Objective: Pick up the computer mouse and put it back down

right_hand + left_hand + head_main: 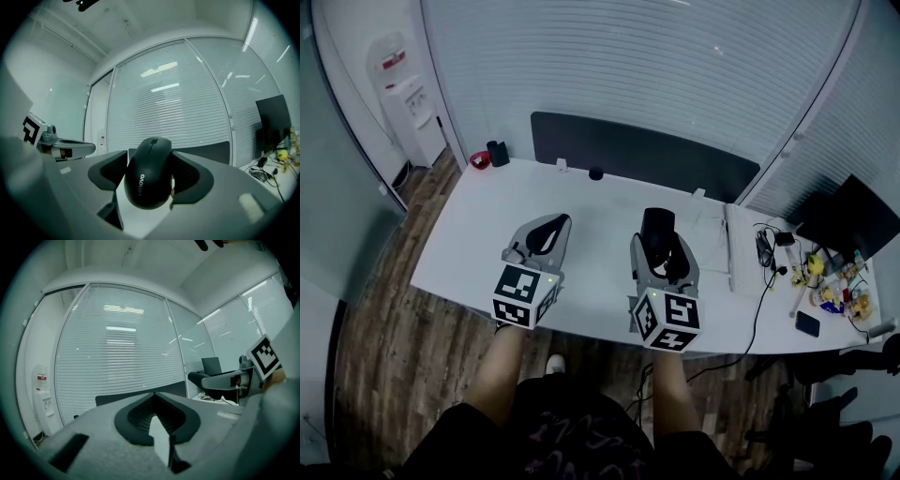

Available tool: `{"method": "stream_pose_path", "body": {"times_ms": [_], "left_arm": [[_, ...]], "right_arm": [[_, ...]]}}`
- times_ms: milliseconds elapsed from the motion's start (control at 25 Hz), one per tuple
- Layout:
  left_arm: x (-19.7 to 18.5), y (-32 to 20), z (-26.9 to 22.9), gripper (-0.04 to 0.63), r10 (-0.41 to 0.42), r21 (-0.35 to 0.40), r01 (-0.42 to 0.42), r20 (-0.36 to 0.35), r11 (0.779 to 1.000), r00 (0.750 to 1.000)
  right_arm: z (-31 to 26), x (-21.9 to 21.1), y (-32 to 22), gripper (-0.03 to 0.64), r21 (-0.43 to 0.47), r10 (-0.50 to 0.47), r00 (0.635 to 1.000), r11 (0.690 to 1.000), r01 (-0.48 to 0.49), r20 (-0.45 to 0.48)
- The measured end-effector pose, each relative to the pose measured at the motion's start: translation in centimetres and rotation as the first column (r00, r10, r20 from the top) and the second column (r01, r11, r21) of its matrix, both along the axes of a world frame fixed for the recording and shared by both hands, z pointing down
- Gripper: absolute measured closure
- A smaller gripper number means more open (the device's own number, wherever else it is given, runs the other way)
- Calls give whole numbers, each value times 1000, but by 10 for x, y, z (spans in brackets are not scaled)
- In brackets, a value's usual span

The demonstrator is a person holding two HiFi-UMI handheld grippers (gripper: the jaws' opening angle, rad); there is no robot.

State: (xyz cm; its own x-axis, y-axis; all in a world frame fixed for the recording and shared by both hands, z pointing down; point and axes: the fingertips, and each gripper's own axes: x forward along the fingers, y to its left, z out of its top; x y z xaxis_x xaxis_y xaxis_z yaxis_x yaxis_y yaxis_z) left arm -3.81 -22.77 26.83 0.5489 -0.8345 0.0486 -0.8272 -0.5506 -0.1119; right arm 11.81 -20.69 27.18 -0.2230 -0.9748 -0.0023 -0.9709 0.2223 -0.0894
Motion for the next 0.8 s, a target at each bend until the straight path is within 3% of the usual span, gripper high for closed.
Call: {"method": "stream_pose_path", "body": {"times_ms": [800], "left_arm": [[-21,-14,53,595,-29,-114,30,11,993,1000]], "right_arm": [[59,-22,-16,311,-128,-31,1000,991,30,0]]}}
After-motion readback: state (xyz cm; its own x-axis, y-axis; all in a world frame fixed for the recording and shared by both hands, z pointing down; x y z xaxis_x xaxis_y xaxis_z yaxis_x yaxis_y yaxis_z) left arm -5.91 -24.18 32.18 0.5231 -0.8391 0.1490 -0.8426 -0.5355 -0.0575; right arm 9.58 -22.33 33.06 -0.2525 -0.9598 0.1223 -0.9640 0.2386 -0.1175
